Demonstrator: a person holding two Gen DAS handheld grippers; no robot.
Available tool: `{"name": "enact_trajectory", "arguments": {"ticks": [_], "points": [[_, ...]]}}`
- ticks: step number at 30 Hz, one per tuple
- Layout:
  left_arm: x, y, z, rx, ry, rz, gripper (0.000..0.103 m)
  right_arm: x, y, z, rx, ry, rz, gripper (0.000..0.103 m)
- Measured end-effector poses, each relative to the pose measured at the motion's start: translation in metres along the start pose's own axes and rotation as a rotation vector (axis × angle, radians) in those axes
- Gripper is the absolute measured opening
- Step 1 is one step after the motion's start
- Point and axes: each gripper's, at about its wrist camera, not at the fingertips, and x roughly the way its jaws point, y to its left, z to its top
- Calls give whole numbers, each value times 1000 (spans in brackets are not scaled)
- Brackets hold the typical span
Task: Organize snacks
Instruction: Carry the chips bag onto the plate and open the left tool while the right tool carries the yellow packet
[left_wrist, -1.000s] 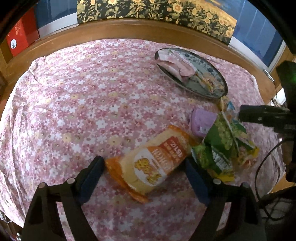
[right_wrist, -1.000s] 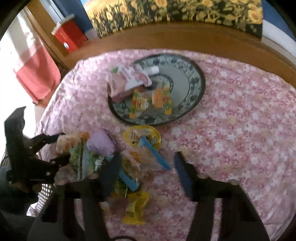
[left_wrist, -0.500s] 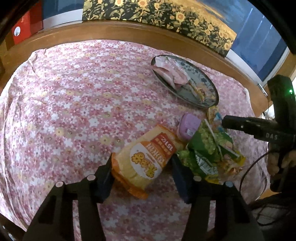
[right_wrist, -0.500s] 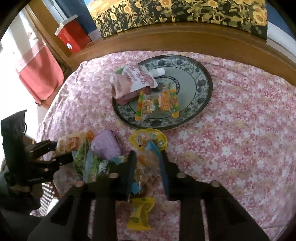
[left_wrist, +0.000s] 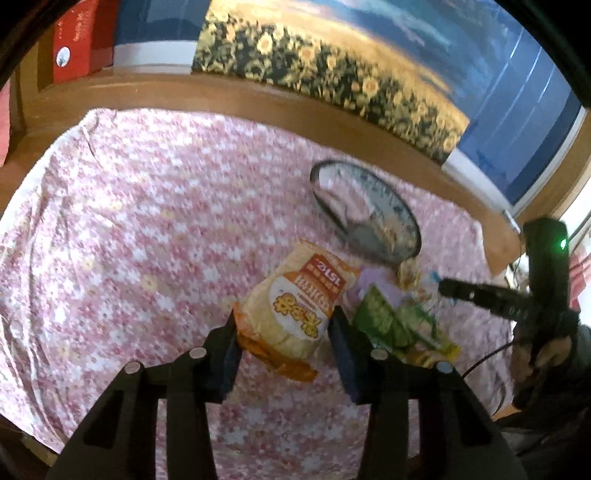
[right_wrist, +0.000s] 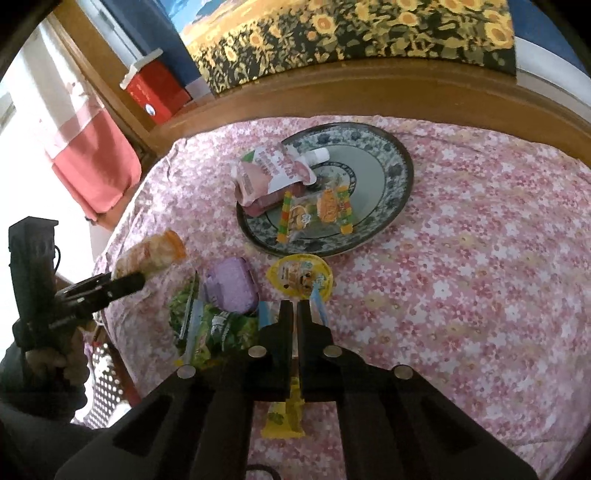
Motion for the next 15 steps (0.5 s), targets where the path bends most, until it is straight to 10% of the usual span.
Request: {"name": "enact_trajectory", "arguments": {"ticks": [15], "points": [[1,-28,43,74,-48,-65,46,-25,-1,7,28,-75,27,3]]}}
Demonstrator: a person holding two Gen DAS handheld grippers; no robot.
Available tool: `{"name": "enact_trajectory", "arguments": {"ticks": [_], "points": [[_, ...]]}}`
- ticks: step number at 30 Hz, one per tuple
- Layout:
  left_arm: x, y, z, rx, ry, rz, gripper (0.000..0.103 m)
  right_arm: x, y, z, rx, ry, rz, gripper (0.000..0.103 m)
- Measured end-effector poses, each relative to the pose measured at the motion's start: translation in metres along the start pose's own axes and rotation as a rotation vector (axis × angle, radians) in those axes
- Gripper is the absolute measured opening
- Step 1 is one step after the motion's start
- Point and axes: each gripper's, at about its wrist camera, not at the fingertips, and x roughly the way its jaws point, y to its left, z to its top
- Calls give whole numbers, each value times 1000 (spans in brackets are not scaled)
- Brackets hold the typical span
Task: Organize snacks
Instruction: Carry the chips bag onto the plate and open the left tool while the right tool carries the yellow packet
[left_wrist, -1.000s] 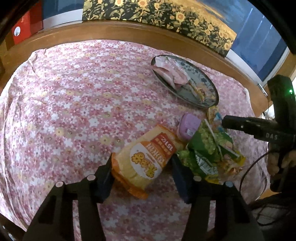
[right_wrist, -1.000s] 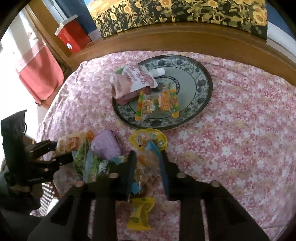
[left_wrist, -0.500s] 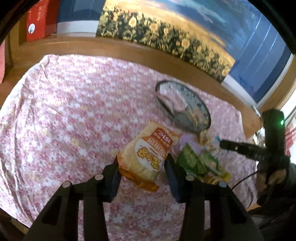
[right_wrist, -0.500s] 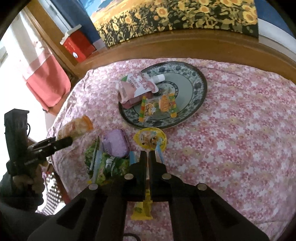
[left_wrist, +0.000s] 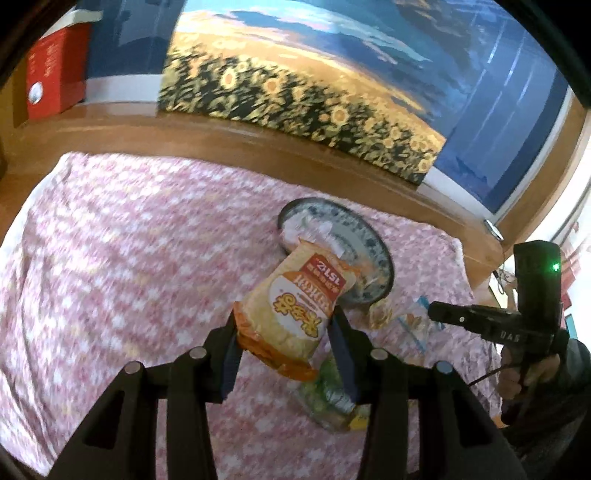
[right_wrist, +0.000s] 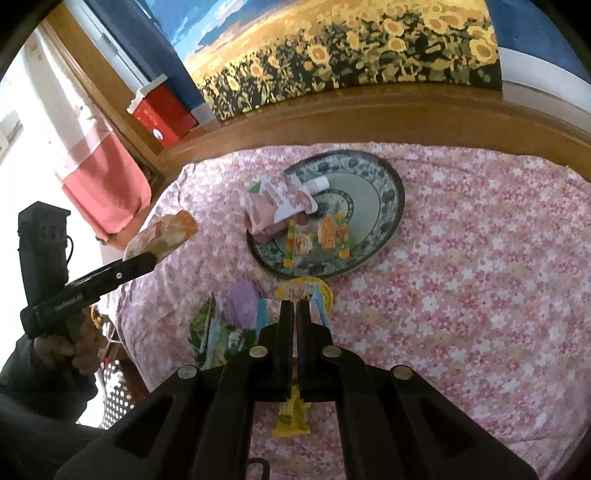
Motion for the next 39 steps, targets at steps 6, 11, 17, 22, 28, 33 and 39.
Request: {"name": "enact_trajectory", "arguments": {"ticks": [6,11,17,22,28,33,39], "points": [[22,-24,30,99,6,-52,46,-14,-6,7,21,-41,-10,3],[47,-43,51,152,12,-93,46,-23,-12,16,36,-73,-16,3],[82,-64,69,218,40,-127,46,-20,-19,32,42,-89,-16,3],[109,-67,81,249,78,-118,46,-6,-25,50,40,-95,-8,3],[137,-75,92,264,126,-113,46,12,-37,68,39,-79,-13,3],[161,-83,98,306,169,-111,46,30,-58,79,60,-53,-35,3],[176,-78,113,337,176,-113,47,44,-66,89,68,-43,-29,3]]}}
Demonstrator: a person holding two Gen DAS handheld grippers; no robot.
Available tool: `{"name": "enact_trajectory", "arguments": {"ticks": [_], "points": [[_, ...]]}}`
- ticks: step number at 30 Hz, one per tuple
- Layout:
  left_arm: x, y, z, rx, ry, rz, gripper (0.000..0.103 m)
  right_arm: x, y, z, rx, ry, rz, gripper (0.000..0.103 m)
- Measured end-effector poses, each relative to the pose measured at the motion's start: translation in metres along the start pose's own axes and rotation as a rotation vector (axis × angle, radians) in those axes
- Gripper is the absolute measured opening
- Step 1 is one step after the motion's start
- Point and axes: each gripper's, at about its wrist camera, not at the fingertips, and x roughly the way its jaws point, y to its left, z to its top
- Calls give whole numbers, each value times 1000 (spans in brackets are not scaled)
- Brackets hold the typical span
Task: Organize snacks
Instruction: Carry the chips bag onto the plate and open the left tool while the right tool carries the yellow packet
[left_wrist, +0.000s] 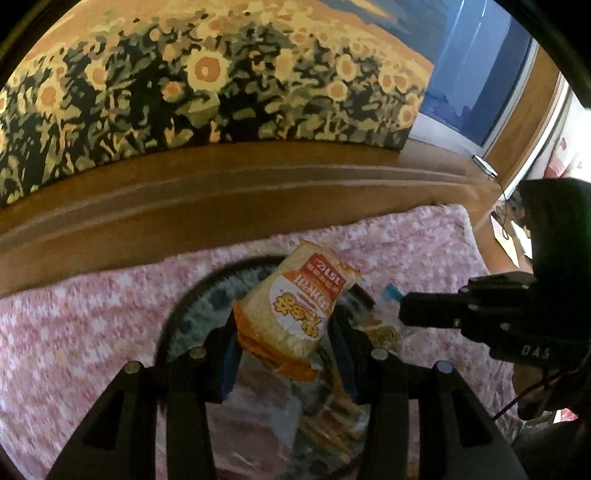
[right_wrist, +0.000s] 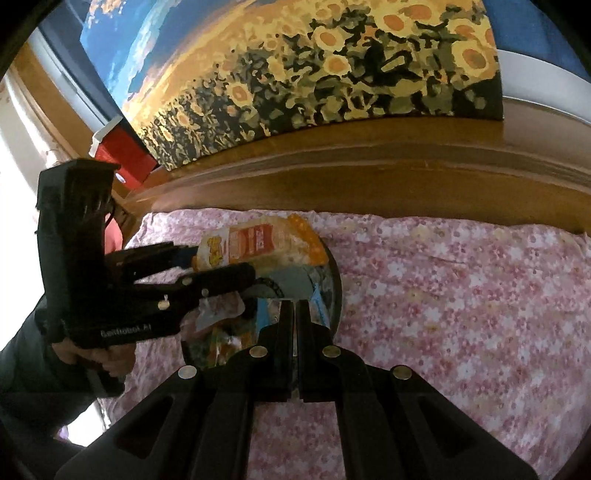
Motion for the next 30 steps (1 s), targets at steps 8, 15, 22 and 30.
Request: {"name": "enact_trajectory", "arguments": {"ticks": [8,15,22,30], "points": [[13,24,16,148,88,-32,47,15,6,2,-14,31,8,3],[15,41,16,122,157,-5,72,19,3,4,-3,40,-2,3],[8,47,8,65,158,-63,92,23,5,2,-7,48,14,3],[-3,40,15,40,101,-18,92,27,11,4,-20,45,11,3]]}}
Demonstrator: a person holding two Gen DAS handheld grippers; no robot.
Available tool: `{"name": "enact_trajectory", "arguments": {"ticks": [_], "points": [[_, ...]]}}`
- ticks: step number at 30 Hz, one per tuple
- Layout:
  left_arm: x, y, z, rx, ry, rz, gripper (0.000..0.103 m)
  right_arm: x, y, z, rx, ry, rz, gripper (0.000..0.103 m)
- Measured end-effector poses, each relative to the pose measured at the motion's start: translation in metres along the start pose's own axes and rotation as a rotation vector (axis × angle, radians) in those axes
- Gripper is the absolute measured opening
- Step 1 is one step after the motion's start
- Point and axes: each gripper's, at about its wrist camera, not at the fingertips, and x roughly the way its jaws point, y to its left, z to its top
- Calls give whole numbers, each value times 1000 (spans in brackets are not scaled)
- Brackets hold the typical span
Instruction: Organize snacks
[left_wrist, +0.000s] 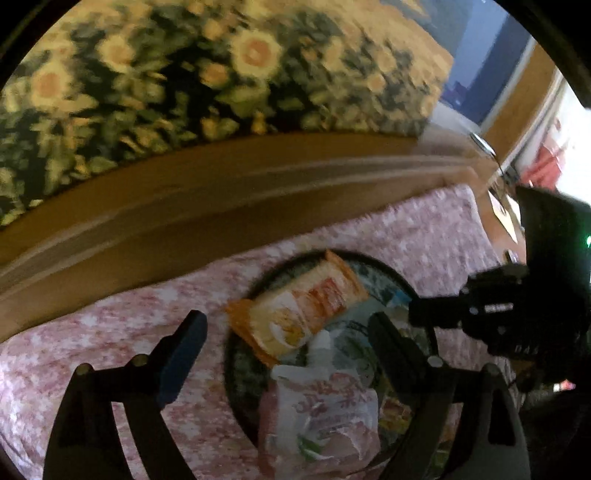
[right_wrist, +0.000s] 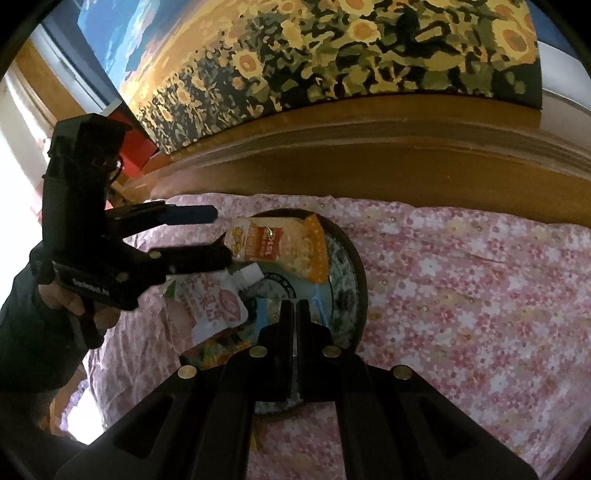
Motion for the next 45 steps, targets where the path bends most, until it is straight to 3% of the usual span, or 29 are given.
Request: {"name": "enact_trajectory", "arguments": {"ticks": [6,10,15,17,19,23,25,27,37,45], "points": [[-22,10,0,-43,-50,62,92,8,12,17,-28,-23,35,3],[-32,19,-10,-86,-60,88,92,22,20,15,-66,19,17,3],[-38,18,-20,-130,-83,88,92,24,16,14,-29,-2,15,4],[-38,15,-24,-137,-80,91,92,22,17,14,-35,-5,-4,15],[-40,12,-27,-138,-82,94,92,20,15,14,-24,-9,-11,34],[-43,8,-32,-152,-88,110,92,11,13,12,-6,-14,-10,50],[-45,9,-34,-163,-90,115,92,5,14,10,-11,-18,-11,63],[-47,7,-34,-171,-92,122,92,1,17,9,-19,-31,-16,67],[-63,-8,-44,-180,-112,150,92,-27,29,4,-50,-83,-23,71],[-76,-25,-53,-172,-128,171,92,-61,44,-6,-84,-179,-19,71]]}}
